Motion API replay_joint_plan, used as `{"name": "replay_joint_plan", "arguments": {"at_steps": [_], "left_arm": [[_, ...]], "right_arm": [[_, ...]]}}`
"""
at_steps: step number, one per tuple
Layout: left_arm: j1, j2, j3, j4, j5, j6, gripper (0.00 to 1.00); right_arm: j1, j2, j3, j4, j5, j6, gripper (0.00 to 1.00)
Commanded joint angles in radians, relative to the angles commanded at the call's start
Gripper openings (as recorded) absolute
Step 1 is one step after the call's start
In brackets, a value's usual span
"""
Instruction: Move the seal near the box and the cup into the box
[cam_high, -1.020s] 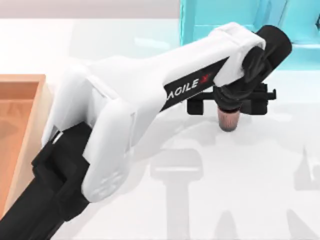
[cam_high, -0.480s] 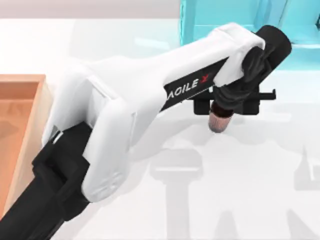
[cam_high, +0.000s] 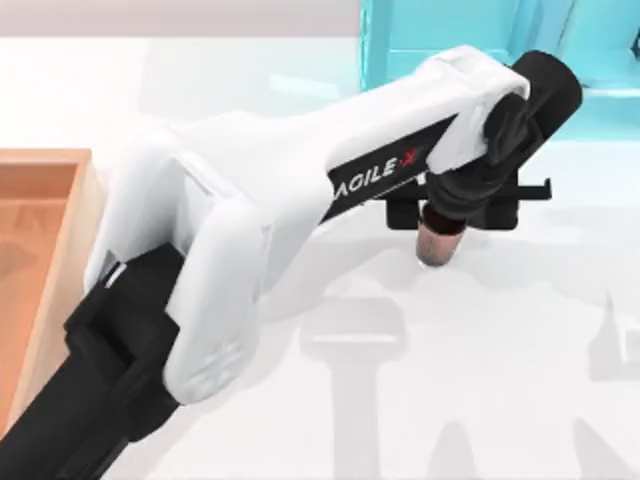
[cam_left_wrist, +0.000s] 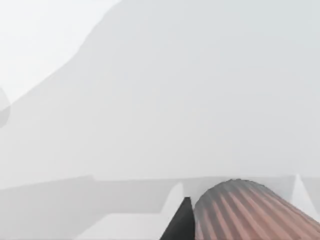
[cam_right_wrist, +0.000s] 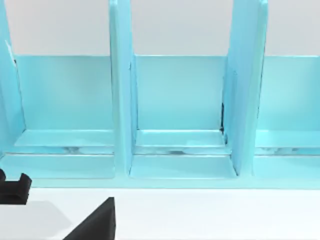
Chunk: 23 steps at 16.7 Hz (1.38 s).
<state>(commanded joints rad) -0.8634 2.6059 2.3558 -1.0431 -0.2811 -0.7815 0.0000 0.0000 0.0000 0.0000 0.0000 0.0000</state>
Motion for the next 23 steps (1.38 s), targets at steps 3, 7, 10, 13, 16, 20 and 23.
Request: {"name": "replay_joint_plan", "arguments": {"at_steps": [3,7,10,13,16,20,23], "left_arm": [[0.015,-0.041,-0.034,-0.003,0.006,0.017,0.00],[0.079,-0.217,-0.171,-0.021,0.026,0.077,0.00],[0.128,-0.351,-0.272,-0.039,0.034,0.124,0.00],[0.149,-0.401,-0.317,-0.046,0.038,0.146,0.00],[0.144,-0.398,-0.312,-0.045,0.036,0.146,0.00],[0.209,-0.454,-0.373,-0.042,0.059,0.210,0.00],[0.358,-0.567,-0.506,-0.039,0.110,0.354,0.00]], "right_arm": [[0.000,0.000,0.000,0.000,0.000,0.000,1.00],[0.000,0.000,0.000,0.000,0.000,0.000,1.00],[0.000,0.000,0.000,0.000,0.000,0.000,1.00],[0.000,0.000,0.000,0.000,0.000,0.000,1.00],[0.000,0.000,0.000,0.000,0.000,0.000,1.00],[0.000,0.000,0.000,0.000,0.000,0.000,1.00],[0.000,0.000,0.000,0.000,0.000,0.000,1.00]]}}
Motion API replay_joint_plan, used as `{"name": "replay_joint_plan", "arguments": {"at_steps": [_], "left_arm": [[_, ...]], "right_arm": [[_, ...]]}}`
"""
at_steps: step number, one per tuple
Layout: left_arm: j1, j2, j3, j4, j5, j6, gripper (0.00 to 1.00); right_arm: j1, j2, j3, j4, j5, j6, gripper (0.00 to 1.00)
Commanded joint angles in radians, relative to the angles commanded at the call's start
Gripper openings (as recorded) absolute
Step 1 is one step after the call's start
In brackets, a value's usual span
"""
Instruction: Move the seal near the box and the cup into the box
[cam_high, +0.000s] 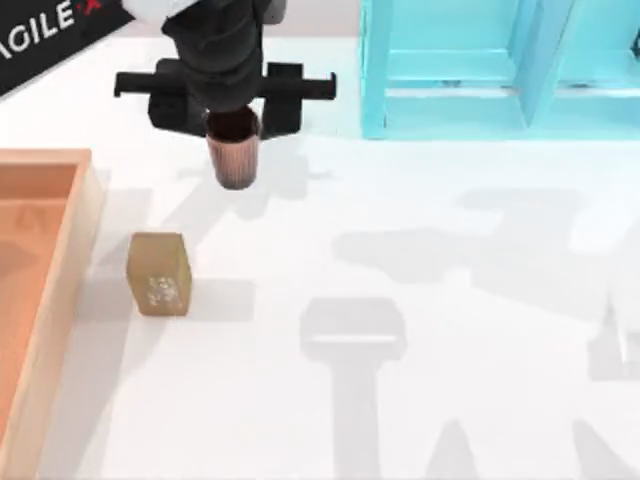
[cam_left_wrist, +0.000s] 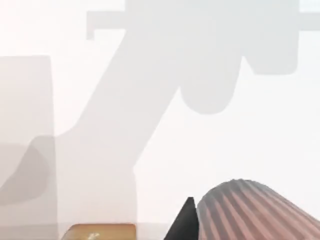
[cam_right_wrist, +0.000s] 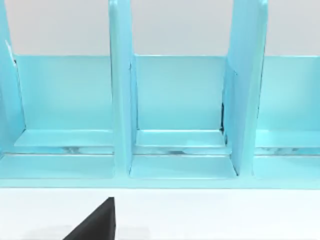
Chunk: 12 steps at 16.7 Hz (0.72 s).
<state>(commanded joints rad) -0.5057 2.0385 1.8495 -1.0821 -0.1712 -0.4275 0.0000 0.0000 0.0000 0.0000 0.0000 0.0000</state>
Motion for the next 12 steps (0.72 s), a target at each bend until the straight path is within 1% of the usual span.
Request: {"name": "replay_joint_plan", "arguments": {"at_steps": [3,9,12], "left_arm": [[0.221,-0.159,-0.195,0.007,0.069,0.202,0.00],[0.729,-0.549,-0.663,0.041,0.223,0.662,0.00],[0.915,-0.719,-0.846,0.062,0.287,0.843,0.00]], "right_arm": [[0.000,0.000,0.000,0.000,0.000,0.000,1.00],[0.000,0.000,0.000,0.000,0.000,0.000,1.00],[0.000,0.000,0.000,0.000,0.000,0.000,1.00]]}}
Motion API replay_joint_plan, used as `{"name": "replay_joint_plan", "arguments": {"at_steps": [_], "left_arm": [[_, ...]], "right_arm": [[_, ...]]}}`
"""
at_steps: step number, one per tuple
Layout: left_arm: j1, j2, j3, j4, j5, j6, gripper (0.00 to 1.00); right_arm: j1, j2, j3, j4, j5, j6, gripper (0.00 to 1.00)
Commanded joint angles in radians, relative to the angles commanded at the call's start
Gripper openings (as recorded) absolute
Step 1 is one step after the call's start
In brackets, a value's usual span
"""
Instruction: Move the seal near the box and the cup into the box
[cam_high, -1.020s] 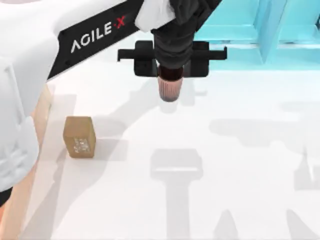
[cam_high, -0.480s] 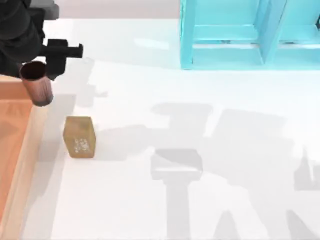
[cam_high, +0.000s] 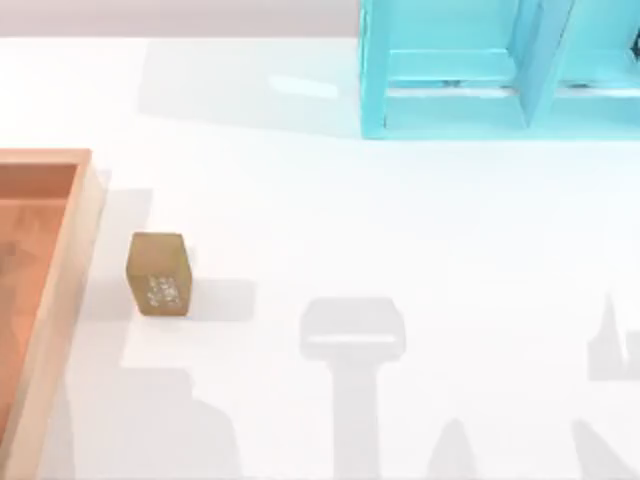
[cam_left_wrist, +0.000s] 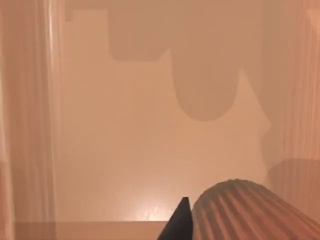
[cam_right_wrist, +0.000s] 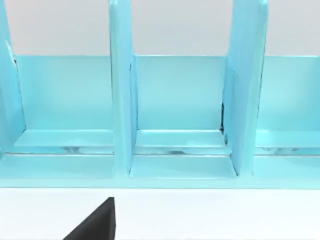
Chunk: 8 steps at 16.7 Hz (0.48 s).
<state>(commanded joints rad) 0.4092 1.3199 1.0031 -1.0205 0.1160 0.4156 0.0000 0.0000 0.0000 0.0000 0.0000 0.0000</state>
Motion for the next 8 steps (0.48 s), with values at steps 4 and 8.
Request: {"name": "replay_joint_plan", "arguments": {"at_steps": [4,8], "left_arm": [[0.103,-0.103,-0.104,0.015,0.044,0.102,0.00],[0.100,-0.099,-0.102,0.013,0.042,0.103,0.00]], "right_arm": [[0.000,0.000,0.000,0.000,0.000,0.000,1.00],[0.000,0.000,0.000,0.000,0.000,0.000,1.00]]}}
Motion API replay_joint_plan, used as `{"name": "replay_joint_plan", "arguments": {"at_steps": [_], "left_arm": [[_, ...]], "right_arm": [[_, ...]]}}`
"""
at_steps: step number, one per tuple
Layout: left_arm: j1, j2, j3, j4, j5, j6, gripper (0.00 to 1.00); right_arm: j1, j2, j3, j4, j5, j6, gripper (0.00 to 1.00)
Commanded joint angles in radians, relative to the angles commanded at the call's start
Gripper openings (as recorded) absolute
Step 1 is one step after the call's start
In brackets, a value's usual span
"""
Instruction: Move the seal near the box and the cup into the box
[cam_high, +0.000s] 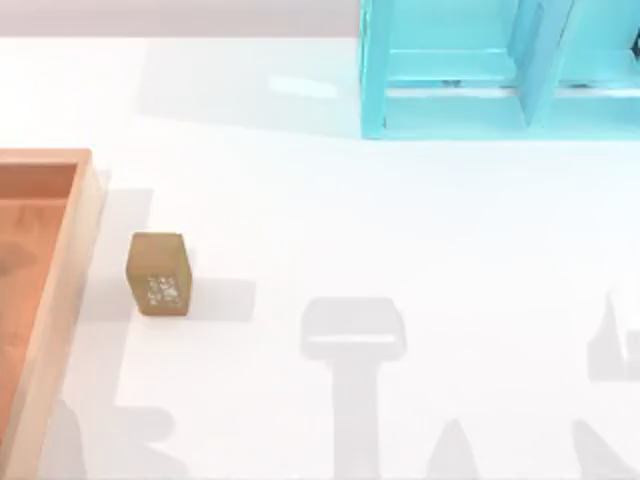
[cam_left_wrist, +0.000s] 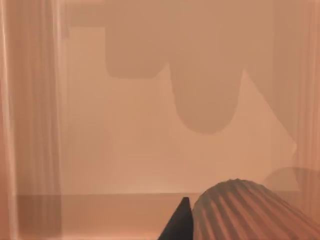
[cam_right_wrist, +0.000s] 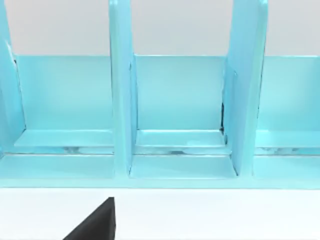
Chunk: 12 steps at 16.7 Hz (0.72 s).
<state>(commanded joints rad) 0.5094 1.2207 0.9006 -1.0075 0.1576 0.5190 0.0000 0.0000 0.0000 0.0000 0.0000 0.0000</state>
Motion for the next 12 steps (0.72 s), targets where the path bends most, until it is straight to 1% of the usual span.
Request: {"name": "replay_joint_plan", "arguments": {"at_steps": [2,6,8,12], "left_arm": [[-0.008,-0.001,-0.002,0.015,0.012,0.008,0.00],[-0.046,0.016,-0.041,0.119,0.050,0.051,0.00],[-0.046,0.038,-0.080,0.184,0.040,0.053,0.00],[-0.021,0.082,-0.172,0.274,-0.002,0.003,0.00]], "right_arm": [[0.000,0.000,0.000,0.000,0.000,0.000,1.00],[0.000,0.000,0.000,0.000,0.000,0.000,1.00],[0.000,0.000,0.000,0.000,0.000,0.000,1.00],[0.000,0.000,0.000,0.000,0.000,0.000,1.00]]}}
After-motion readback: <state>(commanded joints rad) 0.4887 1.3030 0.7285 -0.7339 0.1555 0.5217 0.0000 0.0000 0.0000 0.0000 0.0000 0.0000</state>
